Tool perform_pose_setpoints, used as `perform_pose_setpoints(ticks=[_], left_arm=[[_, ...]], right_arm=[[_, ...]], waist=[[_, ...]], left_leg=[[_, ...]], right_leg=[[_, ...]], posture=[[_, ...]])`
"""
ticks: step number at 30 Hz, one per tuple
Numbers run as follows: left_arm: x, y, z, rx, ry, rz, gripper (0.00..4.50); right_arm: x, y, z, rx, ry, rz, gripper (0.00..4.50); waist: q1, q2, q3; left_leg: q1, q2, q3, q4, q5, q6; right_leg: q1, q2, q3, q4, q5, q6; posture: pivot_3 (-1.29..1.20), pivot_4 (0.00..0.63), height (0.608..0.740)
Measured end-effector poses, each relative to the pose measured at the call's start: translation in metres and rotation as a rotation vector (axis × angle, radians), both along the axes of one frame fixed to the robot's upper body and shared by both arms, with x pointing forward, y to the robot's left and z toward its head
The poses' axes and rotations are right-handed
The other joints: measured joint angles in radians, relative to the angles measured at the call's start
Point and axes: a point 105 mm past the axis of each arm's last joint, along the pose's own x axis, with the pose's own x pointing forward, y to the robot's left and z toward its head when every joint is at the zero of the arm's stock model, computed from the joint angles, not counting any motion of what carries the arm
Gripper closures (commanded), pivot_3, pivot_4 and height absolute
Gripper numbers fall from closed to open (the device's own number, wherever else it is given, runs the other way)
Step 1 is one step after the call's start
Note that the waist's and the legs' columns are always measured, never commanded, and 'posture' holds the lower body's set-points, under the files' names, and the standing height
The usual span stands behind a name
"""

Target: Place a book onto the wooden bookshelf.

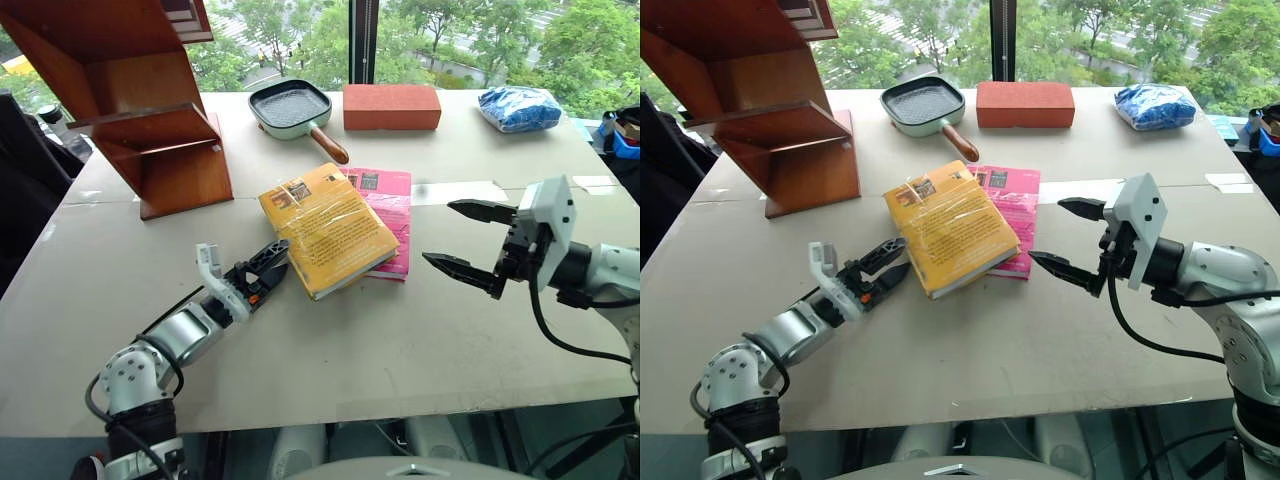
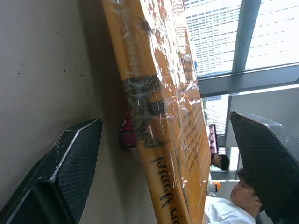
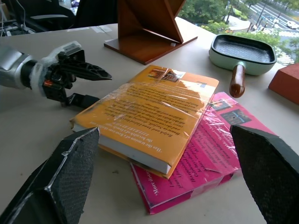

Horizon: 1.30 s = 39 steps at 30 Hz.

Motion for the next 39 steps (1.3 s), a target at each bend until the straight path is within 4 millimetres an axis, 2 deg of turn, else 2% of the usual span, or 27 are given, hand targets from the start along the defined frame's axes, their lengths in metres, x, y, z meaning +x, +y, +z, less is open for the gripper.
perform_pose_setpoints(ticks=[5, 8, 15, 16, 21, 23, 25, 27, 29, 34, 36, 38, 39], left_arm=[[0.018, -0.008, 0.002, -0.056, 0.014, -0.052, 0.0], [0.023, -0.014, 0.001, -0.062, 0.02, -0.082, 0.71], [0.025, -0.021, 0.001, -0.102, 0.01, -0.103, 4.03], [0.026, -0.02, 0.002, -0.113, 0.003, -0.1, 4.29], [0.025, -0.018, 0.007, -0.111, -0.01, -0.08, 4.36], [0.025, -0.016, 0.014, -0.099, -0.031, -0.062, 4.36], [0.025, -0.016, 0.03, -0.082, -0.083, -0.048, 4.36], [0.025, -0.019, 0.062, -0.038, -0.206, -0.043, 4.36], [0.023, -0.022, 0.094, 0.09, -0.341, -0.044, 4.36], [0.02, -0.039, 0.184, 0.656, -0.806, 0.001, 4.36], [0.018, -0.038, 0.217, 0.92, -0.997, 0.069, 4.36], [0.019, -0.029, 0.239, 1.168, -1.132, 0.152, 4.36], [0.021, -0.026, 0.242, 1.265, -1.163, 0.178, 4.36]], right_arm=[[-0.001, 0.001, 0.003, -0.002, -0.016, -0.021, 0.07], [0.0, 0.0, 0.004, 0.003, -0.02, -0.037, 0.0], [-0.004, 0.003, 0.009, 0.041, -0.023, -0.02, 0.0], [-0.005, 0.004, 0.01, 0.048, -0.021, -0.016, 0.0], [-0.011, 0.004, 0.013, 0.087, 0.013, 0.02, 0.0], [-0.014, 0.003, 0.012, 0.085, 0.038, 0.043, 0.0], [-0.016, 0.003, 0.013, 0.087, 0.056, 0.066, 0.0], [-0.012, 0.0, 0.016, 0.106, 0.066, 0.071, 0.0], [-0.007, -0.003, 0.02, 0.115, 0.065, 0.068, 0.0], [0.01, -0.01, 0.038, 0.157, 0.022, 0.075, 0.0], [0.016, -0.01, 0.047, 0.181, -0.002, 0.083, 0.0], [0.023, -0.013, 0.048, 0.209, 0.0, 0.073, 0.0], [0.027, -0.013, 0.048, 0.213, 0.004, 0.064, 0.0]], waist=[[0.003, 0.0, 0.0], [0.003, 0.0, 0.0], [0.012, 0.0, 0.0], [0.012, 0.0, 0.0], [0.013, -0.001, 0.0], [0.011, -0.002, 0.001], [0.01, -0.004, 0.002], [0.01, -0.006, 0.004], [0.01, -0.007, 0.005], [0.009, -0.007, 0.006], [0.004, -0.006, 0.005], [0.0, -0.003, 0.005], [-0.001, -0.003, 0.005]], left_leg=[[0.0, -0.001, 0.001, 0.0, 0.0, 0.0], [0.0, -0.001, 0.001, 0.0, 0.0, 0.0], [-0.001, -0.001, 0.001, -0.001, 0.0, 0.0], [-0.001, 0.0, 0.001, -0.001, 0.0, 0.0], [-0.002, 0.001, 0.001, -0.001, 0.0, 0.0], [-0.003, 0.002, 0.0, -0.001, 0.0, 0.0], [-0.004, 0.002, 0.0, -0.001, 0.0, 0.0], [-0.004, 0.002, 0.0, -0.001, 0.0, 0.0], [-0.005, 0.001, 0.0, -0.001, 0.0, 0.0], [-0.01, -0.002, 0.003, -0.002, 0.0, 0.0], [-0.012, -0.001, 0.003, -0.003, 0.0, 0.0], [-0.013, -0.001, 0.004, -0.005, 0.0, 0.0], [-0.014, 0.0, 0.004, -0.006, 0.0, 0.0]], right_leg=[[0.0, 0.0, 0.001, -0.001, 0.0, 0.0], [0.0, 0.0, 0.001, -0.001, 0.0, 0.0], [0.0, -0.002, 0.001, -0.002, 0.0, 0.0], [0.0, -0.002, 0.001, -0.002, 0.0, 0.0], [0.0, -0.002, 0.001, -0.003, 0.0, 0.0], [-0.001, -0.002, 0.001, -0.004, 0.0, 0.0], [-0.001, -0.002, 0.001, -0.005, 0.0, 0.0], [-0.001, -0.002, 0.0, -0.006, 0.0, 0.0], [-0.001, -0.002, 0.0, -0.006, 0.0, 0.0], [-0.004, 0.0, -0.002, -0.011, 0.0, 0.0], [-0.006, 0.0, -0.001, -0.013, 0.001, 0.0], [-0.006, 0.0, -0.001, -0.015, 0.001, 0.001], [-0.007, 0.001, -0.001, -0.017, 0.003, 0.004]], posture=[[0.0, 0.15, 0.74], [0.0, 0.15, 0.74], [0.0, 0.15, 0.74], [0.0, 0.15, 0.74], [0.0, 0.15, 0.74], [0.0, 0.15, 0.74], [0.0, 0.15, 0.74], [0.0, 0.15, 0.74], [0.0, 0.15, 0.74], [0.0, 0.15, 0.74], [0.0, 0.15, 0.74], [0.0, 0.15, 0.74], [0.0, 0.15, 0.74]])
